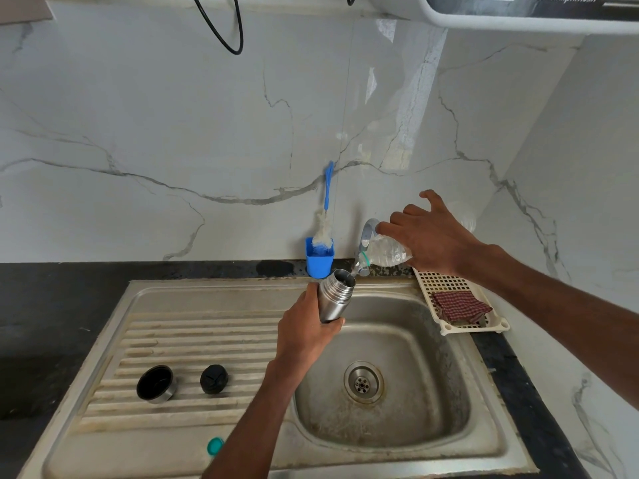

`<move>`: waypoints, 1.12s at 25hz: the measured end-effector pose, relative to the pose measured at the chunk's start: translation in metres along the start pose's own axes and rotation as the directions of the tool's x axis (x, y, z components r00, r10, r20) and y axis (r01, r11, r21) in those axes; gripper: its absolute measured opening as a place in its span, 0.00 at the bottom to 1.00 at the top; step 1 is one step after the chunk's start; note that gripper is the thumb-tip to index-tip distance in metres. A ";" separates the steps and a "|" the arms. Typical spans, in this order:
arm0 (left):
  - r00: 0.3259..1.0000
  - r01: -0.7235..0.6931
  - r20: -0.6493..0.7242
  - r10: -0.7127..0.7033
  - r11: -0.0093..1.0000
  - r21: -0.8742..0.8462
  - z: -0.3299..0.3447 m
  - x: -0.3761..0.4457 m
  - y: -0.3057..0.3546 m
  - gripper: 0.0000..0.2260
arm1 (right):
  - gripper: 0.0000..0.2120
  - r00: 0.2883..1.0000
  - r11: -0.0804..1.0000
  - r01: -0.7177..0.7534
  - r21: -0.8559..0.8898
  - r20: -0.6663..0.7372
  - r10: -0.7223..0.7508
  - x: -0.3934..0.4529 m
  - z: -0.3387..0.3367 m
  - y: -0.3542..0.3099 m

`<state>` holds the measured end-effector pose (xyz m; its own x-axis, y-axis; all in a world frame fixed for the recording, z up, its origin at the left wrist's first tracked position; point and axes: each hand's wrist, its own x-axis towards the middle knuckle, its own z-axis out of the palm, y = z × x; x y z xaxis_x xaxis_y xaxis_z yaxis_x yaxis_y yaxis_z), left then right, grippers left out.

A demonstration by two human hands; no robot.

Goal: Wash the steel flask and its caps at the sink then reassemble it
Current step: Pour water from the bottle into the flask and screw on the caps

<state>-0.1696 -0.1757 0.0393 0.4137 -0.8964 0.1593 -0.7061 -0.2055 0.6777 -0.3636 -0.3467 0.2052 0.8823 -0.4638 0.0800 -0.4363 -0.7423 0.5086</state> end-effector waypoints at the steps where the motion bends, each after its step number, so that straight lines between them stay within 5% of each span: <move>1: 1.000 0.000 0.000 0.000 1.000 0.002 0.000 0.000 0.000 0.27 | 0.40 1.000 1.000 0.004 -0.002 -0.016 -0.004 0.000 0.000 -0.001; 17: 1.000 -0.002 0.027 0.002 1.000 -0.005 0.003 -0.002 0.009 0.26 | 0.40 0.969 0.999 -0.006 -0.046 -0.246 -0.005 -0.001 0.006 -0.009; 28: 0.999 0.038 0.036 -0.037 0.999 -0.036 -0.002 -0.005 0.010 0.25 | 0.36 0.958 0.978 0.003 -0.210 -0.281 -0.063 0.008 -0.004 -0.048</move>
<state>-0.1780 -0.1721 0.0470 0.4183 -0.9019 0.1079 -0.6684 -0.2252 0.7089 -0.3347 -0.3130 0.1847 0.9220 -0.2619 0.2853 -0.3872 -0.6254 0.6774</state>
